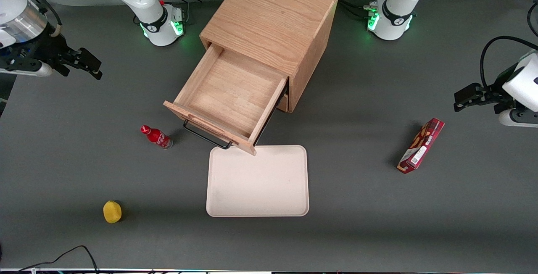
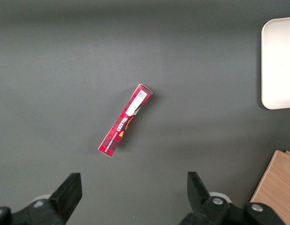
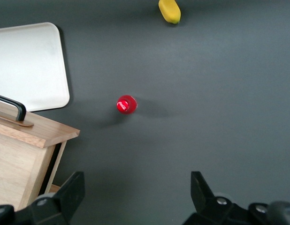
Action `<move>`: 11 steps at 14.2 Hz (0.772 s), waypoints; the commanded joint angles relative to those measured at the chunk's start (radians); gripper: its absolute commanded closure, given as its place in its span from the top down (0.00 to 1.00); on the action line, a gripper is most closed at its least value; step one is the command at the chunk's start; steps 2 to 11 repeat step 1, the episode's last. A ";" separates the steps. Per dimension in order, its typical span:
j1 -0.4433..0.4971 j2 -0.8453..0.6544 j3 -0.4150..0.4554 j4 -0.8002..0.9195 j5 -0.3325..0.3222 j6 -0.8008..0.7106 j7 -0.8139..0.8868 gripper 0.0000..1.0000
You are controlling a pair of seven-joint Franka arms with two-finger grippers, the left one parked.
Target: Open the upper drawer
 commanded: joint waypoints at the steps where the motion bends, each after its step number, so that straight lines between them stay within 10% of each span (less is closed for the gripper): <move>1: 0.012 0.029 -0.010 0.059 0.014 -0.037 -0.015 1.00; 11: 0.012 0.029 -0.010 0.059 0.014 -0.037 -0.015 1.00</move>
